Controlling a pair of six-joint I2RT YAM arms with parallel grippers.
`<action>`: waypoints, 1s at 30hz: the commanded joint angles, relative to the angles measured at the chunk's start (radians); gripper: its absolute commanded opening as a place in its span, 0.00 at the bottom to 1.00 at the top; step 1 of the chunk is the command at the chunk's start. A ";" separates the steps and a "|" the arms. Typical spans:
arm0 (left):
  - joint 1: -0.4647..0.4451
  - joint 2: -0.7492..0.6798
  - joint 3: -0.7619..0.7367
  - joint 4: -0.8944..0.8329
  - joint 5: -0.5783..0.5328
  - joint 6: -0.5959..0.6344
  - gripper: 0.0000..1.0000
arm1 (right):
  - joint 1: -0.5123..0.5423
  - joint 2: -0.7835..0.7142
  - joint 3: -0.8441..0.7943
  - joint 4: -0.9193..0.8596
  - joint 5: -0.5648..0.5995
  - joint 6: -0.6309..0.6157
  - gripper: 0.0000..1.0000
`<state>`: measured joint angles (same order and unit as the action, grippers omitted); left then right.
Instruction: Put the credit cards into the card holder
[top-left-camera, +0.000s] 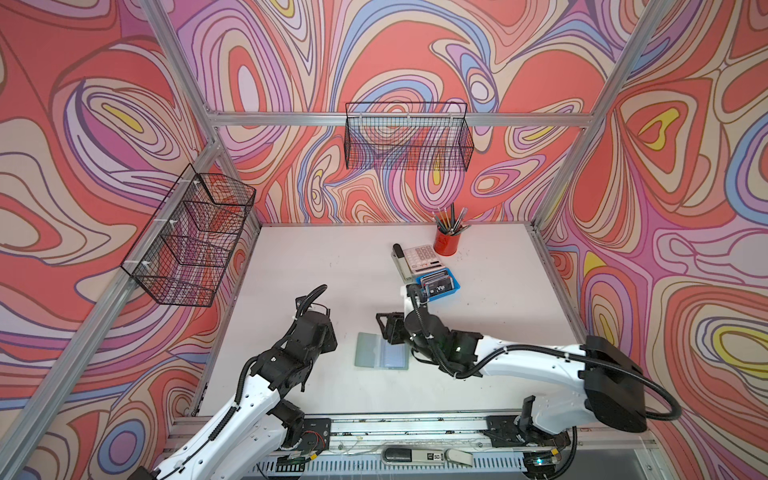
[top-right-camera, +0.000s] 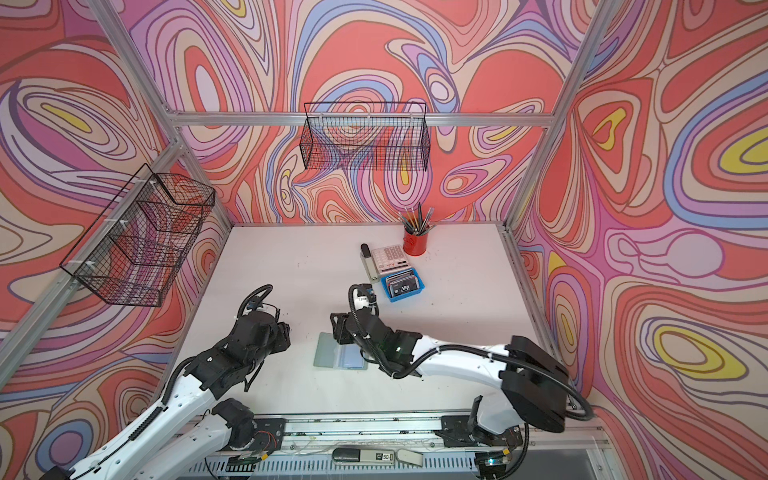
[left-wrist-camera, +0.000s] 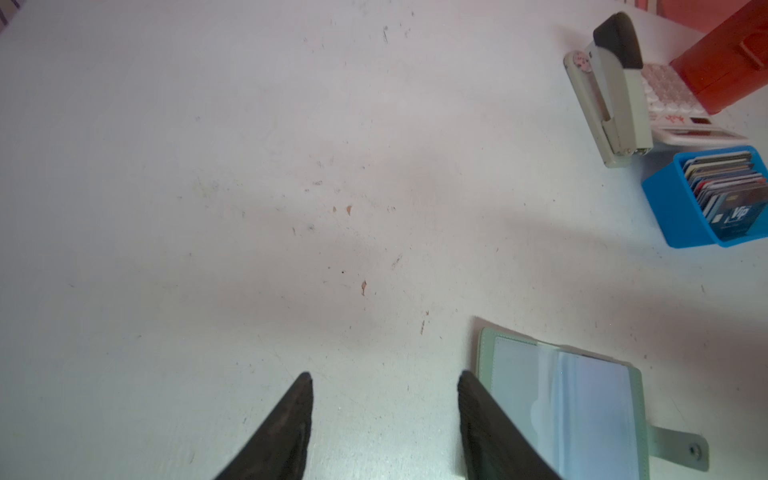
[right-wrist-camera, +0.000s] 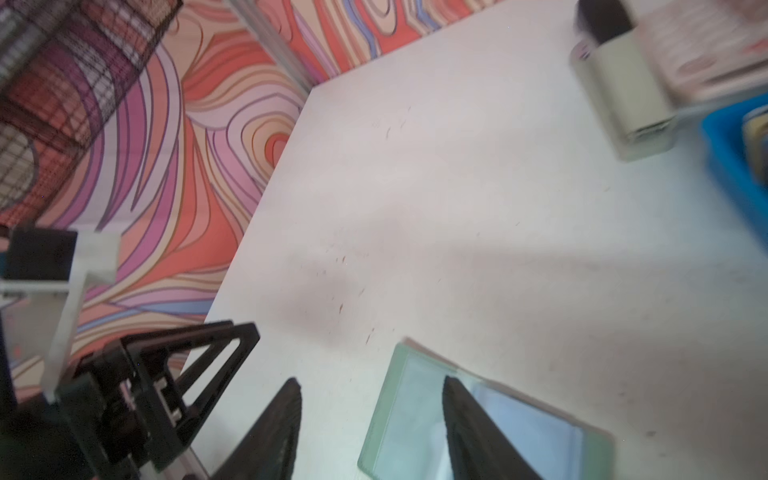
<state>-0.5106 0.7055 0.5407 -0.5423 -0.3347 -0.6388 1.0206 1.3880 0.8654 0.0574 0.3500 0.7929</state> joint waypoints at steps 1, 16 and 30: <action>0.004 -0.067 -0.011 -0.064 -0.109 0.016 0.64 | -0.139 -0.068 -0.014 -0.272 0.040 -0.029 0.57; 0.004 -0.276 -0.117 -0.071 -0.087 -0.006 0.68 | -0.521 -0.129 -0.124 -0.260 -0.118 -0.056 0.57; 0.004 -0.265 -0.115 -0.075 -0.069 -0.008 0.68 | -0.855 0.182 0.168 -0.329 -0.207 -0.183 0.49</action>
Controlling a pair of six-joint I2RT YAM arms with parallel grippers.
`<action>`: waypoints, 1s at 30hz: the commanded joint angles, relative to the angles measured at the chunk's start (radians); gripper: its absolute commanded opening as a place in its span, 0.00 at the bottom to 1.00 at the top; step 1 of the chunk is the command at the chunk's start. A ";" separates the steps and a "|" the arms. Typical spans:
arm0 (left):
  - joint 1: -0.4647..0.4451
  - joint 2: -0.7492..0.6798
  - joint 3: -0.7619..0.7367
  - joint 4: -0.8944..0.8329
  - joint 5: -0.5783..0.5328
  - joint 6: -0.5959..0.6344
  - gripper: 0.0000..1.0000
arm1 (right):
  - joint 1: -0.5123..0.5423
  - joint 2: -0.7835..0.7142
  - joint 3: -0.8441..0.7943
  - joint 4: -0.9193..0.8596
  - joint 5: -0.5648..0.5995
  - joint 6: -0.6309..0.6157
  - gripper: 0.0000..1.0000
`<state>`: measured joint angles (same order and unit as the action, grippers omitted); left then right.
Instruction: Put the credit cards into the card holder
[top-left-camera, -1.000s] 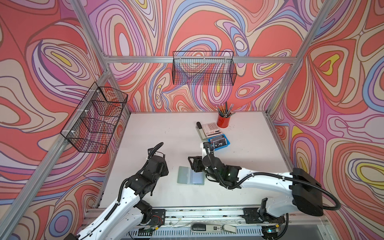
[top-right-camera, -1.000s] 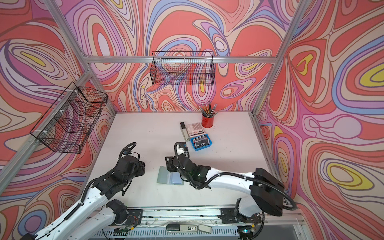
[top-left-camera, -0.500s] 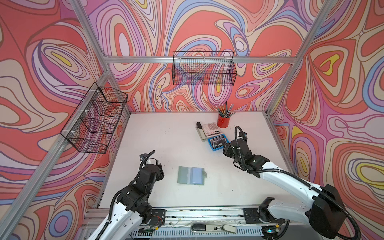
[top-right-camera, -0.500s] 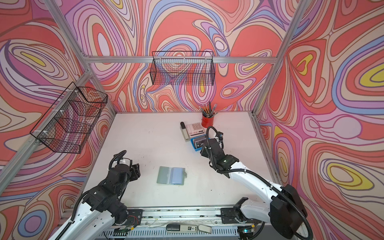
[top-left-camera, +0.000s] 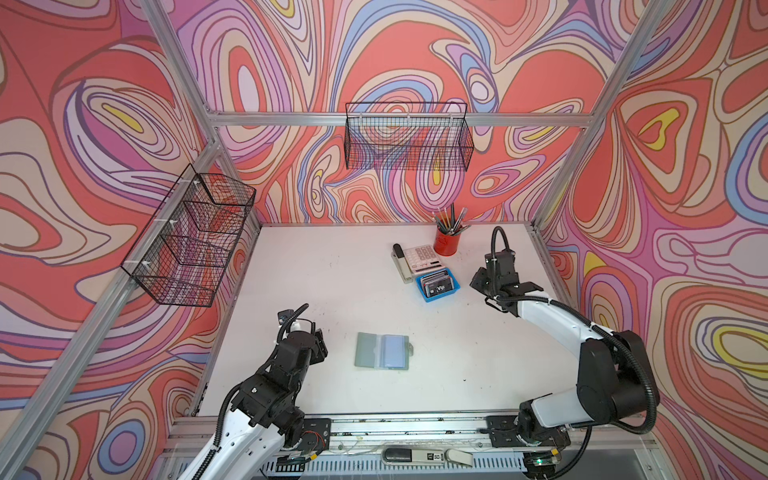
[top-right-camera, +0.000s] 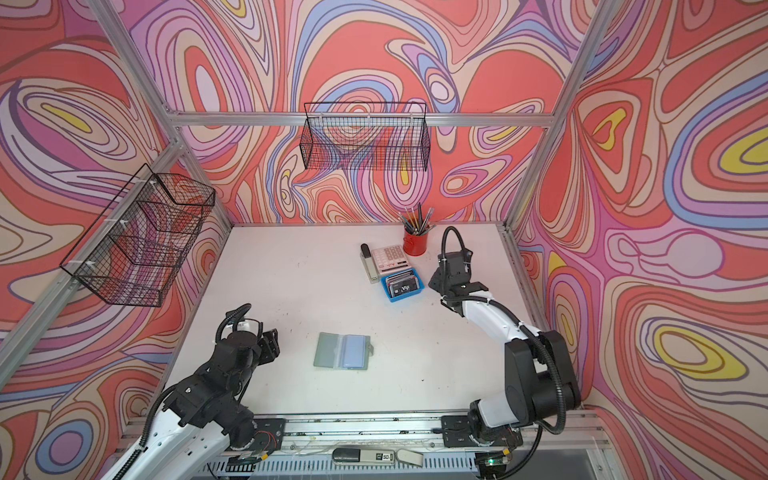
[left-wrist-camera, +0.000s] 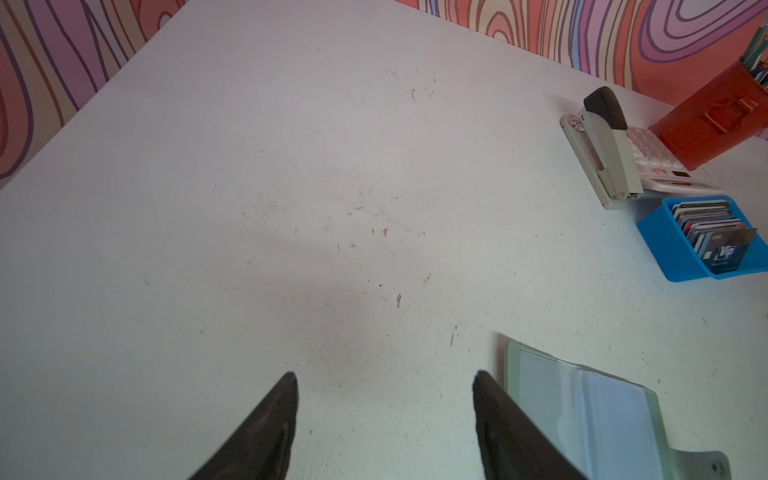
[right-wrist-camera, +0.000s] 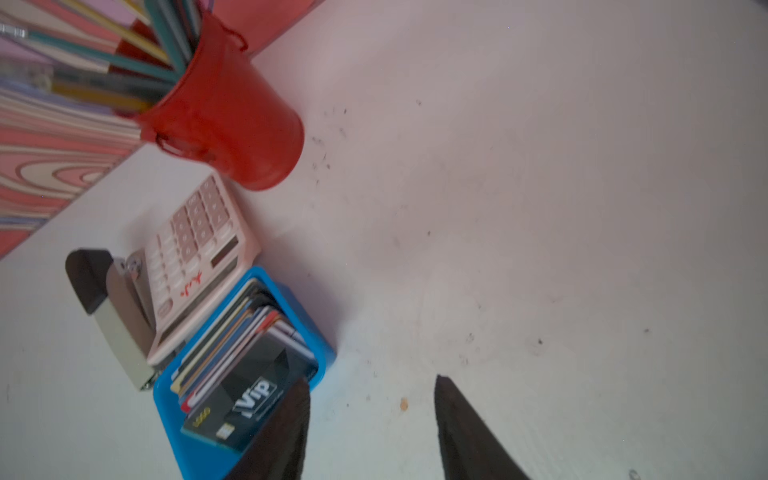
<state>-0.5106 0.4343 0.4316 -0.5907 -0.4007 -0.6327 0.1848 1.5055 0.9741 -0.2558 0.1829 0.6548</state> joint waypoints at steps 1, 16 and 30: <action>0.004 0.005 -0.006 -0.026 -0.002 -0.014 0.68 | -0.022 0.095 0.076 0.006 -0.057 -0.058 0.49; 0.004 0.017 -0.004 -0.022 -0.004 -0.016 0.68 | -0.058 0.495 0.327 0.015 -0.196 -0.072 0.38; 0.004 0.013 -0.006 -0.024 -0.002 -0.016 0.68 | -0.052 0.342 0.011 0.195 -0.328 0.005 0.32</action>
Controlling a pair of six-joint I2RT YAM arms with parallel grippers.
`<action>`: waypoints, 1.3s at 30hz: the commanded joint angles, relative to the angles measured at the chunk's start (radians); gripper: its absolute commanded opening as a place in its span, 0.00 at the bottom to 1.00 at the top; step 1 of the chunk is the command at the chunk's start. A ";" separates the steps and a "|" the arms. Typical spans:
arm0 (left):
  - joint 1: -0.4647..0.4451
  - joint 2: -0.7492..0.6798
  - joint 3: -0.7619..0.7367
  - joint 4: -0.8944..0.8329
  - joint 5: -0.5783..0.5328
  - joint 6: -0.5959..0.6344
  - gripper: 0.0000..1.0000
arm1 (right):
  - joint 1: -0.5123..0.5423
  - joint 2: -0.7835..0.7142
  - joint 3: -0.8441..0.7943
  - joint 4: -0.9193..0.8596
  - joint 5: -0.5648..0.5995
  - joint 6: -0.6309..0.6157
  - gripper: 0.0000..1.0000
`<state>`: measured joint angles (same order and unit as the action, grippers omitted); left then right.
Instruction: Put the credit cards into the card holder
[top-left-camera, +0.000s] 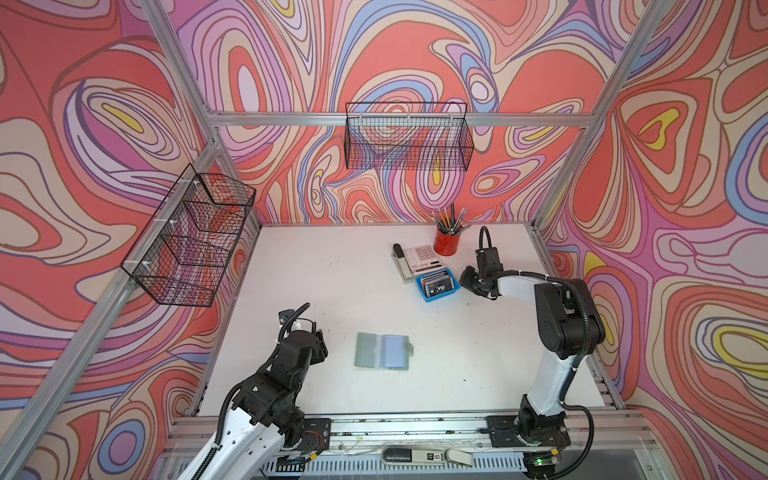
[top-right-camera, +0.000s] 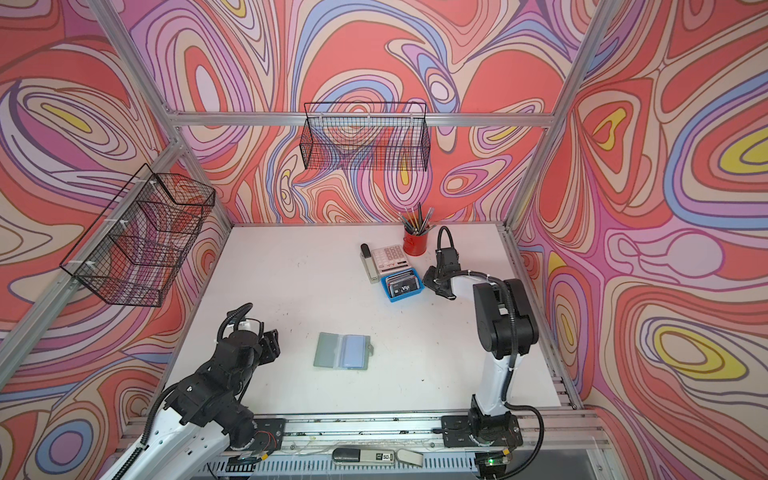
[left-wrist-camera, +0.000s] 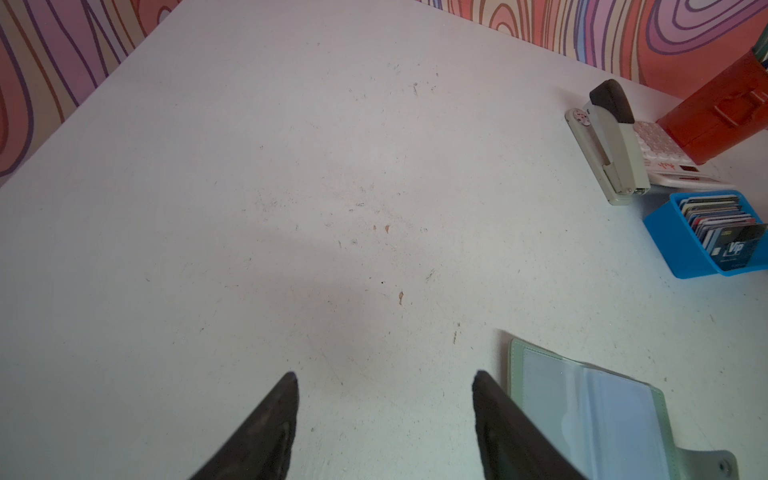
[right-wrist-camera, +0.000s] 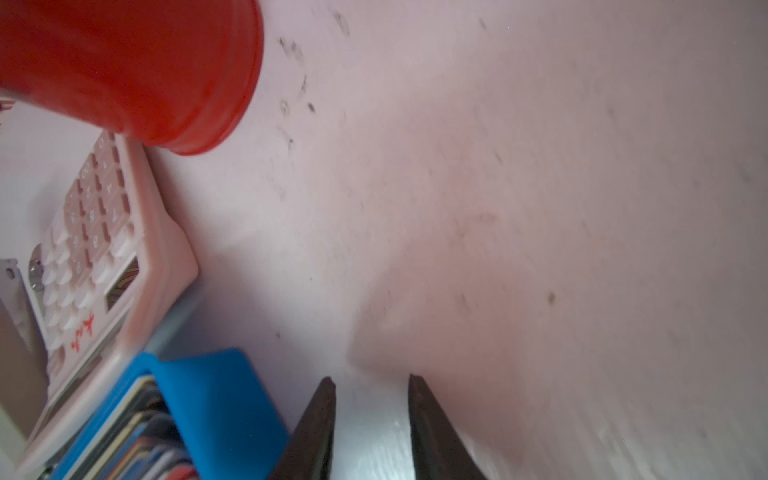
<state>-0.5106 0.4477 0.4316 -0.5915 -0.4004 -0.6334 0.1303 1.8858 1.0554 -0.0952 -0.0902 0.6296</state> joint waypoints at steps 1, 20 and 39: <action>0.004 0.000 -0.005 -0.022 -0.003 -0.016 0.68 | 0.007 -0.055 -0.093 0.047 -0.058 0.037 0.32; 0.004 -0.004 -0.005 -0.028 -0.001 -0.019 0.68 | 0.054 -0.278 -0.125 -0.038 0.121 0.036 0.34; 0.004 -0.008 -0.007 -0.028 -0.003 -0.019 0.69 | 0.040 -0.018 0.014 0.079 -0.117 0.054 0.15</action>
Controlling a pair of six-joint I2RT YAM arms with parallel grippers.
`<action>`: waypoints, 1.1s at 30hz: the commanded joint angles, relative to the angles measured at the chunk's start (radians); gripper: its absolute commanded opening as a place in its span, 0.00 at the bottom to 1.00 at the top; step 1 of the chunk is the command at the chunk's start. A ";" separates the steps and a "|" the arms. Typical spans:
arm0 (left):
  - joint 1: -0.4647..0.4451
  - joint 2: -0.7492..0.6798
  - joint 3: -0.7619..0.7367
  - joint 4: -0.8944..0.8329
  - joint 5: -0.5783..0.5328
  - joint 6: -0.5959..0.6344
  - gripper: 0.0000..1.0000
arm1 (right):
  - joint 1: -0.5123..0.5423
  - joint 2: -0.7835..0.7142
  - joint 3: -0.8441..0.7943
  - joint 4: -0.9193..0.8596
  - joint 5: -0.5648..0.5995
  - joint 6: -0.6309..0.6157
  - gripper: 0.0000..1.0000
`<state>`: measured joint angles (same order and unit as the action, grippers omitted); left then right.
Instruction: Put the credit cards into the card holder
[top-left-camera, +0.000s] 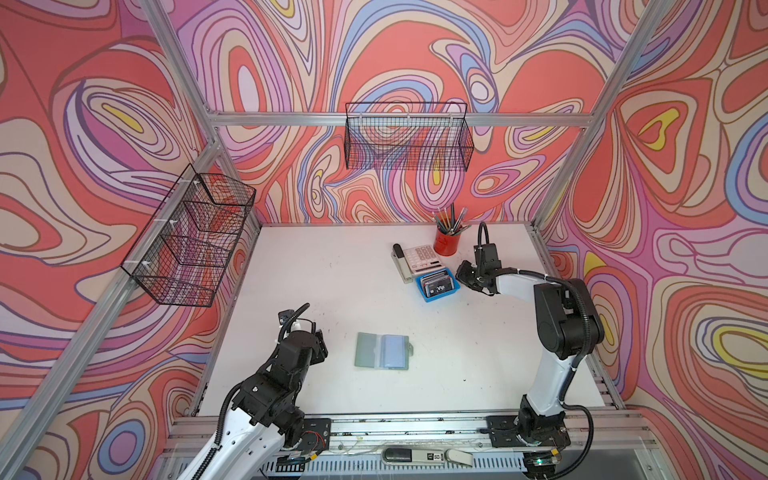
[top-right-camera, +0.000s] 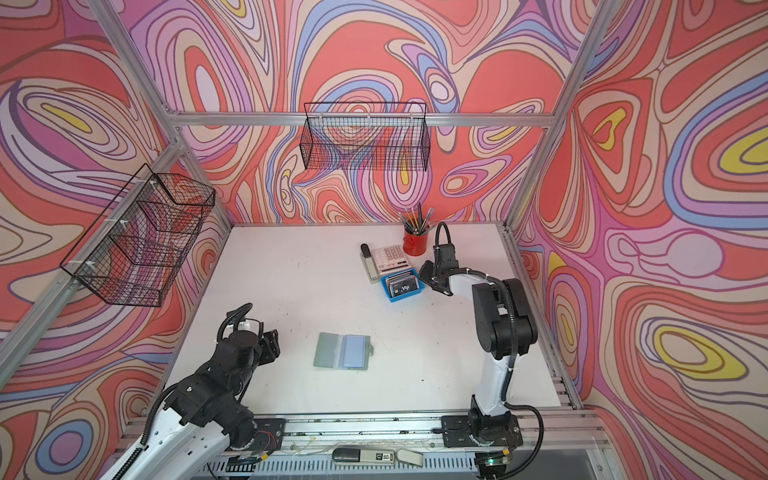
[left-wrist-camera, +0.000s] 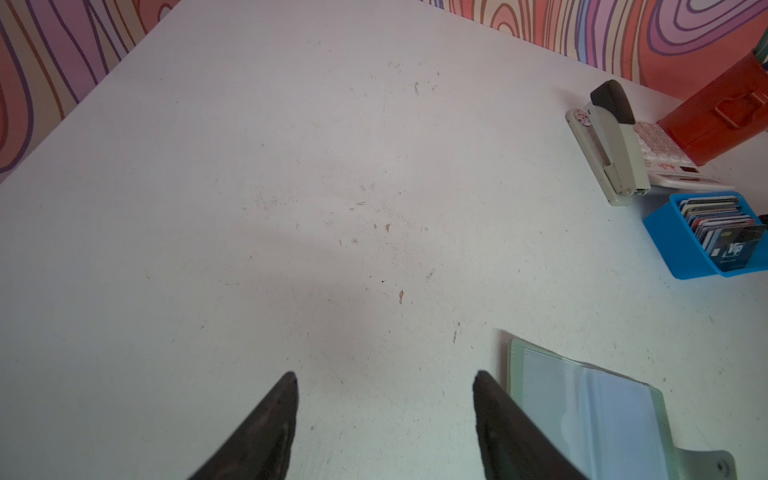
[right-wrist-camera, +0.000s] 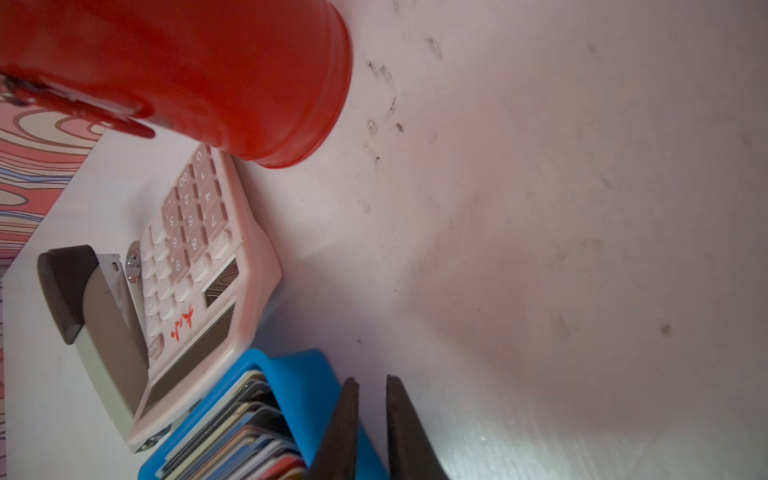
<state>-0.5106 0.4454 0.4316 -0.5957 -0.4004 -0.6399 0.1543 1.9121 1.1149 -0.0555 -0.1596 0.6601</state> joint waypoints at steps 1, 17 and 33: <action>0.004 -0.008 -0.007 -0.024 -0.001 -0.012 0.69 | 0.026 -0.058 -0.070 0.057 -0.060 0.031 0.15; 0.004 -0.016 -0.008 -0.026 0.002 -0.013 0.68 | 0.350 -0.240 -0.238 0.148 0.018 0.144 0.16; 0.004 -0.020 -0.010 -0.026 0.001 -0.013 0.69 | 0.372 0.009 0.121 -0.106 0.052 -0.400 0.84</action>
<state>-0.5106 0.4377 0.4316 -0.5961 -0.3935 -0.6399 0.5285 1.8229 1.1969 -0.0593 -0.0490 0.4385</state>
